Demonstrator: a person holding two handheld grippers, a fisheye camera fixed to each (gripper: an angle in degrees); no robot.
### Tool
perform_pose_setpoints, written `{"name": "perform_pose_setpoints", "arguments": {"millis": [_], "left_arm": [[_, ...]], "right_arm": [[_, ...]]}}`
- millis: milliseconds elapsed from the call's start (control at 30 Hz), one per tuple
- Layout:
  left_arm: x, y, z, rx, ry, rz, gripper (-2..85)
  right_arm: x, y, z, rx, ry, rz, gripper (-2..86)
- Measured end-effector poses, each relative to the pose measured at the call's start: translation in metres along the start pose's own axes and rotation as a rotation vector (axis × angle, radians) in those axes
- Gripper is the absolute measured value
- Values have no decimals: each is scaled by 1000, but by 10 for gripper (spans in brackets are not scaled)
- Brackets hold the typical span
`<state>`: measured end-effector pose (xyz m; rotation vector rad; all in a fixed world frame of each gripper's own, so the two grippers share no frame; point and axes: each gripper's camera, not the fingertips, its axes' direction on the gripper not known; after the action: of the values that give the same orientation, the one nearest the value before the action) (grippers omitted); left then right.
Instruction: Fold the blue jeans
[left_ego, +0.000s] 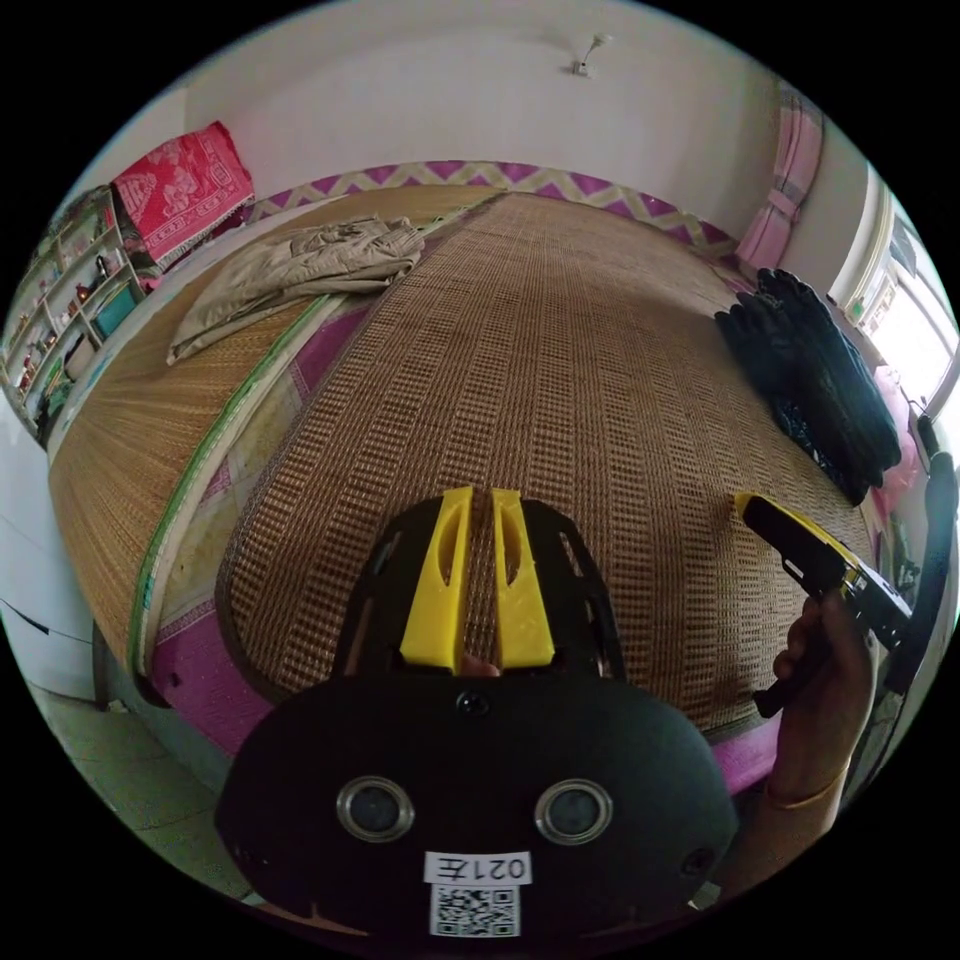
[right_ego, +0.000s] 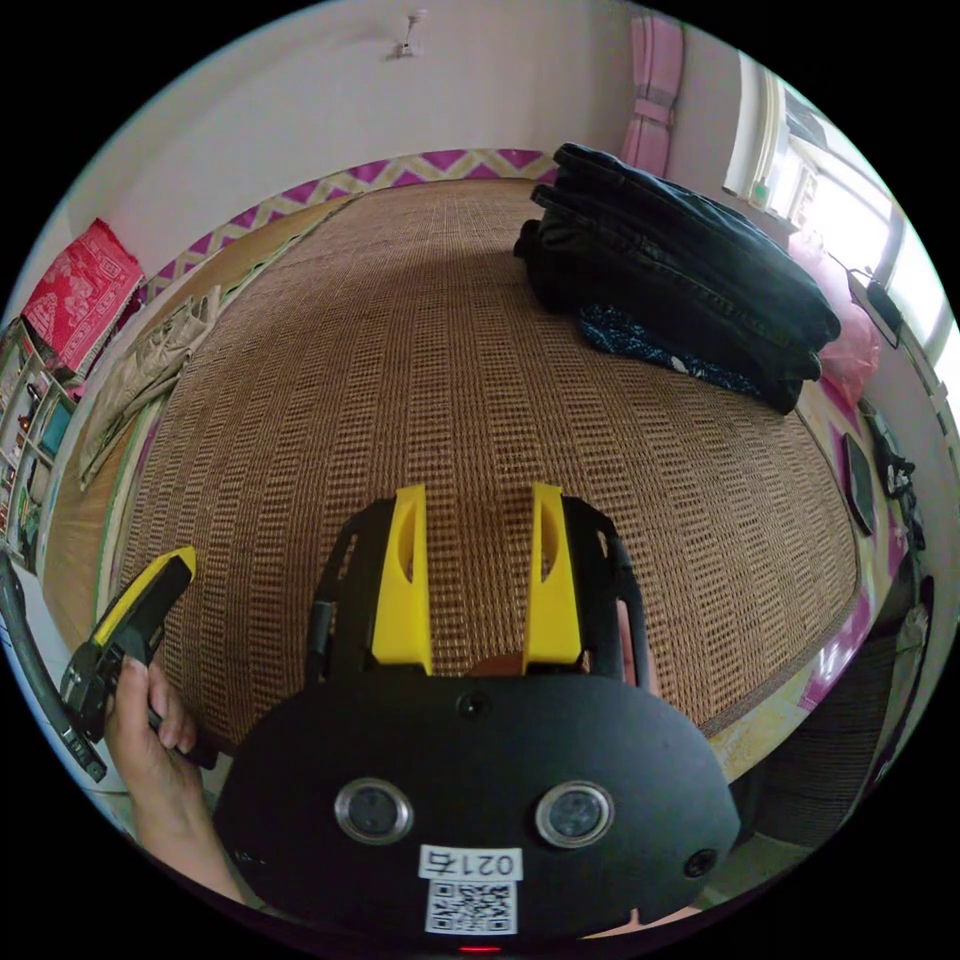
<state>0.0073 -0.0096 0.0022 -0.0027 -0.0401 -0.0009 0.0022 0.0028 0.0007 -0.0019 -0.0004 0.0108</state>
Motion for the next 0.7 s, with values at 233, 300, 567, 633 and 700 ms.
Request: {"name": "perform_pose_setpoints", "arguments": {"millis": [233,300,567,633,700], "left_arm": [[7,0,0,1,-15,8,45],[10,0,0,1,-18,13,45],[17,-1,-1,0,-30,21,44],[17,-1,-1,0,-23,18,44],[18,-1,-1,-1,-16,15,44]], "right_arm": [[2,0,0,0,-3,3,143],[2,0,1,0,-1,2,143],[4,0,2,0,-1,3,142],[4,-1,2,0,1,2,141],[5,-2,3,-1,5,0,141]]}}
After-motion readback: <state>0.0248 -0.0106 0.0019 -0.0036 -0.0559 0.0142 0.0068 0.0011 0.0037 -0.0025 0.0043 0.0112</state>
